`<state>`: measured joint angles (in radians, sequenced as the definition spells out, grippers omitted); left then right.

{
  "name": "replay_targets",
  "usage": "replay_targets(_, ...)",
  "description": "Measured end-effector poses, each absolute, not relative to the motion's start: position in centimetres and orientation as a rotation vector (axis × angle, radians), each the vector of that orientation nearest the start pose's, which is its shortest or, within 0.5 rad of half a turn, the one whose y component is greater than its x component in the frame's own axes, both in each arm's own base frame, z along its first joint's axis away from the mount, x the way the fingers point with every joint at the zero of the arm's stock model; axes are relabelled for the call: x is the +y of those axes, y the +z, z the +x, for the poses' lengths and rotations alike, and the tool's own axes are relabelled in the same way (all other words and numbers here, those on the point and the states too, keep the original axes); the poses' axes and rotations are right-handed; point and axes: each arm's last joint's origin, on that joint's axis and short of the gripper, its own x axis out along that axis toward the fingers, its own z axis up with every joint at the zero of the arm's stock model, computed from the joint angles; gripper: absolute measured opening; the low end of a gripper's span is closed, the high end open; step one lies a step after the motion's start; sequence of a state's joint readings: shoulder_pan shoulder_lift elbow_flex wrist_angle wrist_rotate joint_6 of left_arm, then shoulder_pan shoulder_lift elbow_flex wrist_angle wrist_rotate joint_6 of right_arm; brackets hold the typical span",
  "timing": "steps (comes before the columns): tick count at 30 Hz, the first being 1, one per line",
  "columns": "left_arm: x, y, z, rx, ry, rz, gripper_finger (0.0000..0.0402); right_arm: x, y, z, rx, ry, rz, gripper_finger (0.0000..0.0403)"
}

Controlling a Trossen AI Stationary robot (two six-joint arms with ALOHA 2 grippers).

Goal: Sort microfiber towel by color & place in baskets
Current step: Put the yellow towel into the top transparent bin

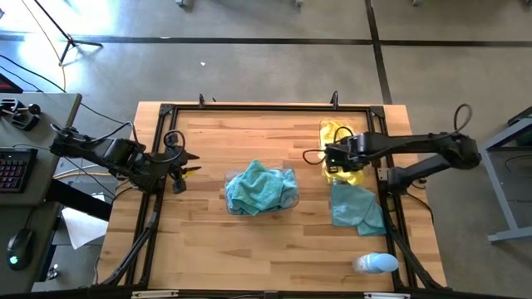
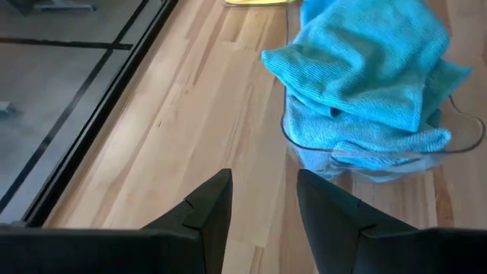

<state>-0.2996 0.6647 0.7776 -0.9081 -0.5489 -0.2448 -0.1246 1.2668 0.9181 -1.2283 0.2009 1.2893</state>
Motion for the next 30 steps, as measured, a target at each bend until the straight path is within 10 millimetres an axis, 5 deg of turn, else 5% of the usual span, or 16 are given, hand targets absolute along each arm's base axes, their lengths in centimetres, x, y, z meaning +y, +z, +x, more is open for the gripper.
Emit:
replay_targets(5,-1.9,28.8,11.3,0.675,0.357,0.045,0.0135,-3.7,20.0,19.6,1.279,-1.195,0.943,0.0001)
replay_targets(13,-1.9,28.8,11.3,0.675,0.358,0.046,0.0135,-4.4,16.3,19.5,1.211,-1.149,1.040,0.0019)
replay_targets(23,-1.9,28.8,11.3,0.675,0.357,0.046,0.0135,-4.7,17.1,19.7,1.211,-1.178,1.040,0.0115)
replay_targets(30,-1.9,28.8,11.3,0.675,0.357,0.046,0.0135,-4.8,19.7,19.9,1.188,-1.190,1.006,0.0168)
